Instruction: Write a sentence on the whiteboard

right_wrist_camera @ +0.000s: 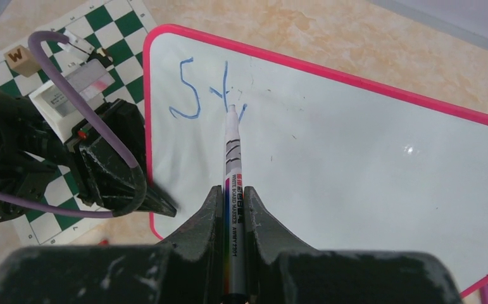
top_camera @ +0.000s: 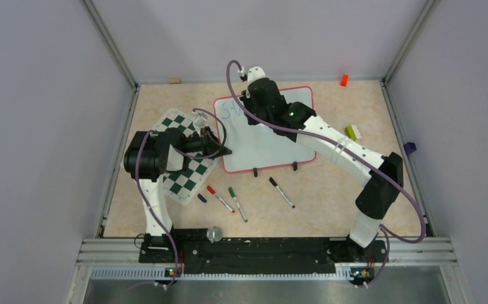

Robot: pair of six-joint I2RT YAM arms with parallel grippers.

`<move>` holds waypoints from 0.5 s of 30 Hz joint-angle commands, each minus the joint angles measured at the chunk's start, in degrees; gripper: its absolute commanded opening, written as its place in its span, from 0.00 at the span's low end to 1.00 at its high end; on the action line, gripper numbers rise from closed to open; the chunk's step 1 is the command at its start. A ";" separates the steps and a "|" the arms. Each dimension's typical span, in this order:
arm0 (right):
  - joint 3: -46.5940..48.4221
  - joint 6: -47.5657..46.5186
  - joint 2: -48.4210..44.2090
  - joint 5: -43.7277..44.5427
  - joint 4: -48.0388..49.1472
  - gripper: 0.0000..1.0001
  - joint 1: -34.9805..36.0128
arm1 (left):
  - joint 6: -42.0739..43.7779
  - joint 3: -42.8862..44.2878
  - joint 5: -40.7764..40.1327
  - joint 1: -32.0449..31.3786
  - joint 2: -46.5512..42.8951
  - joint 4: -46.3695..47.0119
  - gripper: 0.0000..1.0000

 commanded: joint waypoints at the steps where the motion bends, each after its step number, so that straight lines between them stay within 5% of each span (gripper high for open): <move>1: 5.42 1.87 0.32 -0.12 -0.01 0.00 -0.24 | 1.80 -0.13 0.61 -0.11 -3.20 6.14 0.33; 9: 5.26 4.31 -0.55 1.83 -2.41 0.00 0.29 | 2.73 0.34 -0.79 -1.85 -3.19 6.14 0.26; 12: 4.47 4.35 -1.14 2.43 -2.41 0.00 0.35 | 4.87 -1.25 -2.58 -1.85 -3.96 6.09 0.06; 15: 3.75 4.93 -1.54 2.71 -2.37 0.00 0.37 | 5.07 -1.27 -2.28 -1.87 -4.13 6.14 0.04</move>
